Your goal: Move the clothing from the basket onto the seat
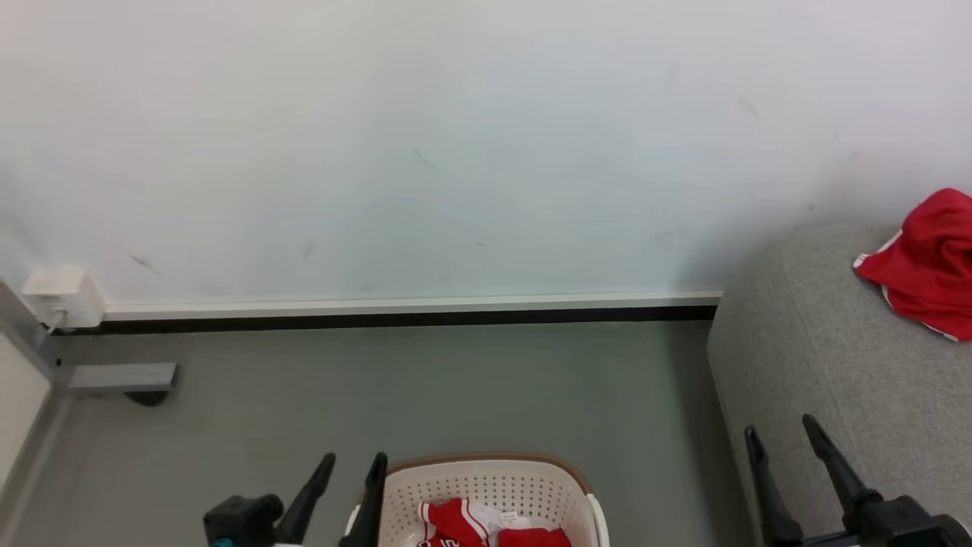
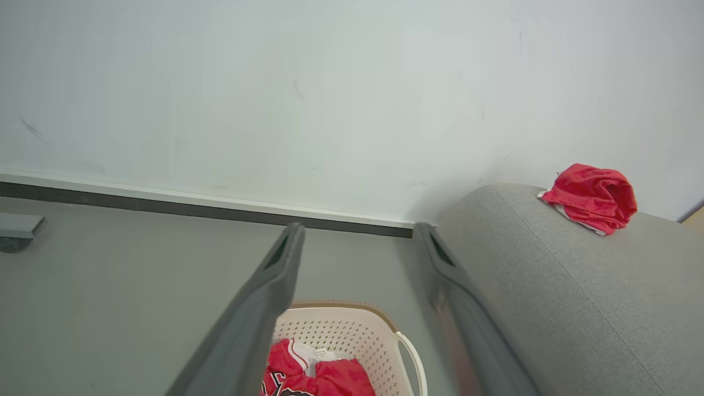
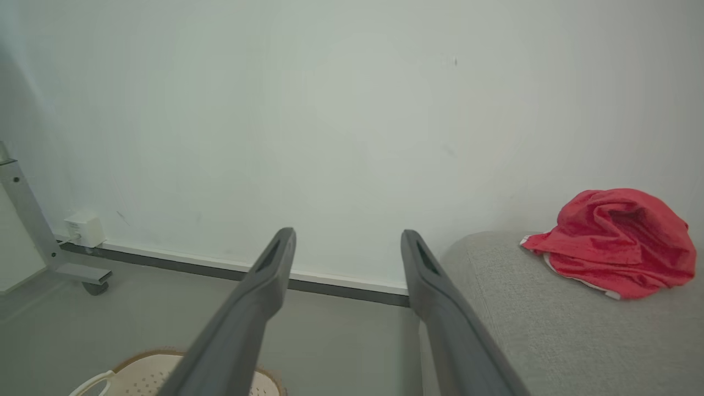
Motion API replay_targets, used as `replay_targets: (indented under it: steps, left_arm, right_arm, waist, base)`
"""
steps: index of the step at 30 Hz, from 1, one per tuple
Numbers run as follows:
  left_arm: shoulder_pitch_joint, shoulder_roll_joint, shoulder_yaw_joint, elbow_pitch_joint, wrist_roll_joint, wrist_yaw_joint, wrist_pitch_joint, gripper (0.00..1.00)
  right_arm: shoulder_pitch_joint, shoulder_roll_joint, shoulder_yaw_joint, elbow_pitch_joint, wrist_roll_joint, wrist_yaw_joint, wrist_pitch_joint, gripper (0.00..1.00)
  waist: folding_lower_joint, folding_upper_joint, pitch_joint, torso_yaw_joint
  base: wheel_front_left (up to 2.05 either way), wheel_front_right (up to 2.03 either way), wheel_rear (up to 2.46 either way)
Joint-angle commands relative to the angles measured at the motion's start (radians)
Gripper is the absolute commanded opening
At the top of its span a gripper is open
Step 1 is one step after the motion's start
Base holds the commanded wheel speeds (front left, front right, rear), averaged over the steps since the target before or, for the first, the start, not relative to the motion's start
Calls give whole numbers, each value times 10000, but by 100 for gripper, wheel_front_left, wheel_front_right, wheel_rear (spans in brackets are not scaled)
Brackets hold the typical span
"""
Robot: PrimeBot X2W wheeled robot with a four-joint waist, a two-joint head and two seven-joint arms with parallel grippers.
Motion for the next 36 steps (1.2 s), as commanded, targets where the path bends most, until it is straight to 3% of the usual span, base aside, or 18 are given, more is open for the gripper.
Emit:
replay_targets:
  steps: [1,9,21,36]
  left_arm:
    - [98,71,77,-5,139,41,-35,100]
    - [639,-419,1360,-43,1327,-81,-26,100]
    - [1418,-1263,3049,297,3017,-1034,-28,100]
    - [1213,-1920,3953,503,3903,-1838,-29,100]
  right_arm:
    - [130,3,-22,-32,-52,-26,-34,100]
    - [453,365,99,135,-257,-26,-35,100]
    - [720,408,240,491,69,-26,-35,100]
    - [478,406,310,396,68,-26,-36,100]
  waist:
    - [3,0,-61,103]
    - [3,0,-170,382]
    - [3,0,-301,344]
    - [3,0,-34,285]
  base:
    - [0,0,0]
    - [0,0,0]
    - [0,0,0]
    - [0,0,0]
